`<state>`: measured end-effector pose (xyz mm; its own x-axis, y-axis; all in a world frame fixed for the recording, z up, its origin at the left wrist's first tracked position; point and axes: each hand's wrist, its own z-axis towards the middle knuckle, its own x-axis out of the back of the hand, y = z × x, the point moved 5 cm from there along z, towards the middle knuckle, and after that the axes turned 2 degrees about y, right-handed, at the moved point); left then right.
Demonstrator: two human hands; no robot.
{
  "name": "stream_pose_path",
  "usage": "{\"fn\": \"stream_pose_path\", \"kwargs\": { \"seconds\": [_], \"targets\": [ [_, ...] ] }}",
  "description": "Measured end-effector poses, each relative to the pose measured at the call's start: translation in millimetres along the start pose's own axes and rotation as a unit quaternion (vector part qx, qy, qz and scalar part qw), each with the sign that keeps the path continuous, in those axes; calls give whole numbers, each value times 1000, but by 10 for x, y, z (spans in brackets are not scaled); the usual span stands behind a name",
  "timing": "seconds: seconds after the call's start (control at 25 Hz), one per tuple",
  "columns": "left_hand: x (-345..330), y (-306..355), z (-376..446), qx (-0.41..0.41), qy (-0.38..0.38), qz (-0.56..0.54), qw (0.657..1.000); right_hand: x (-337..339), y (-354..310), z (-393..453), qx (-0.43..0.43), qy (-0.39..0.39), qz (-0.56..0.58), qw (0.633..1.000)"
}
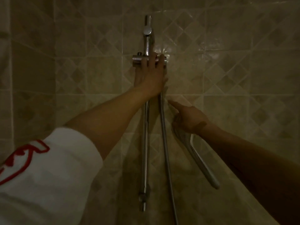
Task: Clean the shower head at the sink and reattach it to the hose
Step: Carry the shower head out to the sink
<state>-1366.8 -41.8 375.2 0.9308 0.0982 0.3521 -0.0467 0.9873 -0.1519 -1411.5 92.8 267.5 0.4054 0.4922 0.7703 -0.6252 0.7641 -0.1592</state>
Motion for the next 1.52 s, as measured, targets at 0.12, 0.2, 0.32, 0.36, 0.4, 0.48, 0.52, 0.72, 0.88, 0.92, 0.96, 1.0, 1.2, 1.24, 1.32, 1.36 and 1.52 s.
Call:
{"fn": "stream_pose_path", "kwargs": {
  "seconds": [0.12,0.2,0.32,0.36,0.4,0.48,0.52,0.72,0.88,0.92,0.96,1.0,1.2,1.24,1.32,1.36,1.52],
  "targets": [
    [-247,302,-635,32,-40,-88,995,-75,261,-344,-48,22,143,988],
    [-491,524,-1072,70,-119,-171,976,-135,460,-576,-85,32,242,966],
    [-849,930,-1671,103,-231,-375,892,-191,765,-947,-143,41,375,915],
    [-909,1060,-1838,131,-258,-470,834,-191,861,-1077,-161,47,394,904],
    [-920,1200,-1992,169,-293,-542,770,-182,956,-1217,-182,57,409,892],
    [-892,1503,-2252,206,-367,-632,651,-153,1126,-1499,-230,84,431,869],
    [-867,1644,-2338,207,-381,-660,614,-132,1195,-1634,-250,97,437,858],
    [-776,2205,-2622,217,-400,-723,519,-38,1394,-2407,-332,128,477,804],
    [-563,2544,-2920,185,-421,-770,443,91,1302,-3153,-384,128,483,776],
    [-501,2612,-3013,171,-429,-778,425,127,1246,-3344,-401,127,458,783],
    [-429,2664,-3105,160,-437,-784,410,162,1174,-3529,-418,125,433,788],
    [-354,2701,-3191,154,-443,-787,401,195,1083,-3714,-435,130,415,789],
    [137,2860,-3575,60,-490,-794,355,412,456,-4521,-495,209,338,773],
    [259,2917,-3645,42,-500,-797,336,476,343,-4678,-510,226,318,766],
    [563,3067,-3780,6,-516,-802,302,655,91,-5012,-539,267,277,749],
    [723,3145,-3844,-11,-522,-804,286,744,-35,-5172,-550,284,260,741],
    [1457,3469,-4100,-90,-550,-806,201,1141,-601,-5856,-585,352,187,706]
  ]
}}
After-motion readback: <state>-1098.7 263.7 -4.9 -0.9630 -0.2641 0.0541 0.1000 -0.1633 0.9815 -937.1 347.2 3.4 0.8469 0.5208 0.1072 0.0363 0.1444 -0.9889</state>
